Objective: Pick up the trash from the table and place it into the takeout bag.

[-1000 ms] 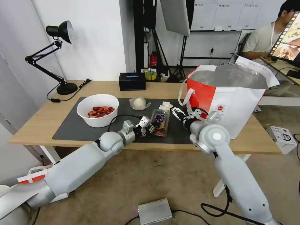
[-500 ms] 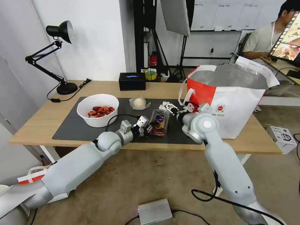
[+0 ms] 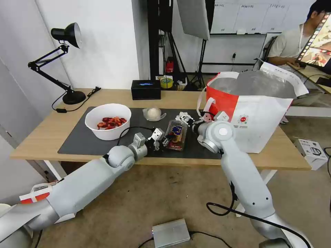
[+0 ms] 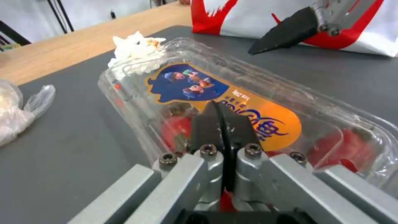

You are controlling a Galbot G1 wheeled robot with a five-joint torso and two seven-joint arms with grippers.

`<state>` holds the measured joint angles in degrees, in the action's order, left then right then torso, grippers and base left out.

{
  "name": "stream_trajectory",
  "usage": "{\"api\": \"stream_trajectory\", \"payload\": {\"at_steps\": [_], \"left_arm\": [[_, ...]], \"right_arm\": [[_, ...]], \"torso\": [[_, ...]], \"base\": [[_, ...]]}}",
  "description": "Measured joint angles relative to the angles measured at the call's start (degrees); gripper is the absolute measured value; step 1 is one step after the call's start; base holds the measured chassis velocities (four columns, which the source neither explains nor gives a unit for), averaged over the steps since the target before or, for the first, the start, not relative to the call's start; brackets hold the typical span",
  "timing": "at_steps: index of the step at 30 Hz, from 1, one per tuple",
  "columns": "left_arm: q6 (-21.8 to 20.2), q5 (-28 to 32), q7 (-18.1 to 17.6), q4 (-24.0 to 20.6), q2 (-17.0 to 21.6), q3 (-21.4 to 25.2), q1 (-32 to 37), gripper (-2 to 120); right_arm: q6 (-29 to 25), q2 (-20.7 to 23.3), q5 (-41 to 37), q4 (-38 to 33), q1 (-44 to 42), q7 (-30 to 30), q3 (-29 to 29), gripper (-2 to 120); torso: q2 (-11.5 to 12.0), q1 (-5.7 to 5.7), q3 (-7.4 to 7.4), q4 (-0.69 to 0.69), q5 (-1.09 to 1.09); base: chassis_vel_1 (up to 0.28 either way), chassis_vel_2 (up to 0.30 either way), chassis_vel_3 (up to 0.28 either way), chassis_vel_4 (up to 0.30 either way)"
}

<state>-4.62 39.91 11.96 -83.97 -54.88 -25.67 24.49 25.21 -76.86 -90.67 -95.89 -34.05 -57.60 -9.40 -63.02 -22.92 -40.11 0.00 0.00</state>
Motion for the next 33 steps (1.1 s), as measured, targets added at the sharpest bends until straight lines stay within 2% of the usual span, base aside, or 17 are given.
{"api": "stream_trajectory", "payload": {"at_steps": [12, 23, 33], "left_arm": [[0.27, -0.02, 0.05, -0.3, 0.57, 0.21, 0.19, 0], [0.35, -0.06, 0.0, -0.45, 0.16, 0.01, 0.26, 0], [0.48, -0.07, 0.02, -1.3, 1.23, 0.37, 0.62, 0]], "right_arm": [[0.53, -2.1, -0.36, 1.48, 0.42, -2.19, -0.09, 100], [0.66, -2.49, -0.62, 2.92, 0.73, -2.36, -0.6, 100], [1.26, -4.73, -0.44, 5.29, 1.95, -2.02, -0.63, 100]], "torso": [[0.0, 0.0, 0.0, 0.0, 0.0], [0.0, 0.0, 0.0, 0.0, 0.0], [0.0, 0.0, 0.0, 0.0, 0.0]], "base": [[0.0, 0.0, 0.0, 0.0], [0.0, 0.0, 0.0, 0.0], [0.0, 0.0, 0.0, 0.0]]}}
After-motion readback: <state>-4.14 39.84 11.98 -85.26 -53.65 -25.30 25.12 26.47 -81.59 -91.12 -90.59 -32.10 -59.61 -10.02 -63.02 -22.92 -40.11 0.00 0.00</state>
